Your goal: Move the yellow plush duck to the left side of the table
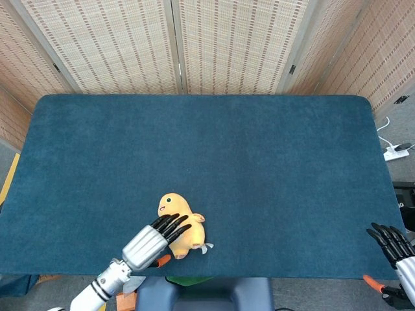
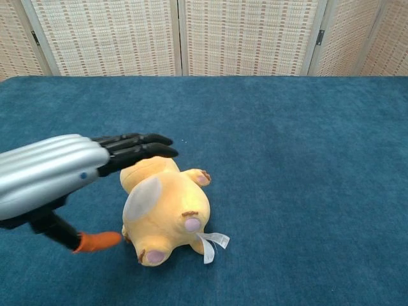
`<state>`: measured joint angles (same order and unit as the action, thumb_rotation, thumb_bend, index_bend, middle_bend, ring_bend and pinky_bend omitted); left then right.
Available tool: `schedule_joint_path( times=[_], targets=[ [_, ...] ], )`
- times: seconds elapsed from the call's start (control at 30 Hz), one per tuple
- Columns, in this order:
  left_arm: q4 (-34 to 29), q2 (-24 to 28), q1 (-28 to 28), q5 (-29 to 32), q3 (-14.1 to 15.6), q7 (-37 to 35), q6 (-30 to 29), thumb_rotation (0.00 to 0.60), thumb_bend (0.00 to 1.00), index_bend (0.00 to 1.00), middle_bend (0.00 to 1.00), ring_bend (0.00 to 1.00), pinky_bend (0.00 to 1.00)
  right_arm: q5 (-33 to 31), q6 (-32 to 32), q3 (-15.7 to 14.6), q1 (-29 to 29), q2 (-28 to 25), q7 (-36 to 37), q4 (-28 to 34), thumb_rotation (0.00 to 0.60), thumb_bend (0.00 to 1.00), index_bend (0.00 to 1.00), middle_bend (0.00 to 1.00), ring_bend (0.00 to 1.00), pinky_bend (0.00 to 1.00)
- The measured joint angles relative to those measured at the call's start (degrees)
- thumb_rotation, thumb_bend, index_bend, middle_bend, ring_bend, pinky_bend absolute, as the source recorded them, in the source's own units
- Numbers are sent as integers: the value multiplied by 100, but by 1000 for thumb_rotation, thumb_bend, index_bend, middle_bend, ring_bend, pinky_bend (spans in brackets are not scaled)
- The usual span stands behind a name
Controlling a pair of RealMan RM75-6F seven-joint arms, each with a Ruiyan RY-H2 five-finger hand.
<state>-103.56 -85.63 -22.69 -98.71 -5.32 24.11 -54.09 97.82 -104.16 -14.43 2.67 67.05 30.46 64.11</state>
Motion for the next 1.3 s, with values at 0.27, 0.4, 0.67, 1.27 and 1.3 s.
schedule_joint_path(
  times=[0.27, 0.4, 0.67, 1.27, 1.3],
  targets=[
    [410, -824, -643, 1140, -352, 902, 634, 600, 274, 98, 94, 50, 156, -183, 179, 237, 120, 38, 796, -479, 600, 110, 0, 0, 0, 0],
    [732, -983, -811, 1609, -359, 1072, 787, 600, 273, 137, 104, 52, 266, -196, 240, 325, 154, 74, 983, -621, 600, 111, 0, 0, 0, 0],
    [1172, -1167, -920, 1813, -244, 1299, 428, 600, 533, 639, 715, 635, 966, -116, 339, 416, 178, 102, 1014, -665, 600, 110, 0, 0, 0, 0],
    [1427, 37, -53, -876, 995, 186, -2851, 600, 626, 738, 839, 736, 1000, 343, 380, 356, 167, -78, 146, 115, 600, 111, 0, 0, 0, 0],
    [1581, 134, 28, -930, 1085, 10, -2987, 600, 624, 738, 838, 735, 1000, 374, 376, 349, 169, -88, 57, 186, 600, 111, 0, 0, 0, 0]
  ],
)
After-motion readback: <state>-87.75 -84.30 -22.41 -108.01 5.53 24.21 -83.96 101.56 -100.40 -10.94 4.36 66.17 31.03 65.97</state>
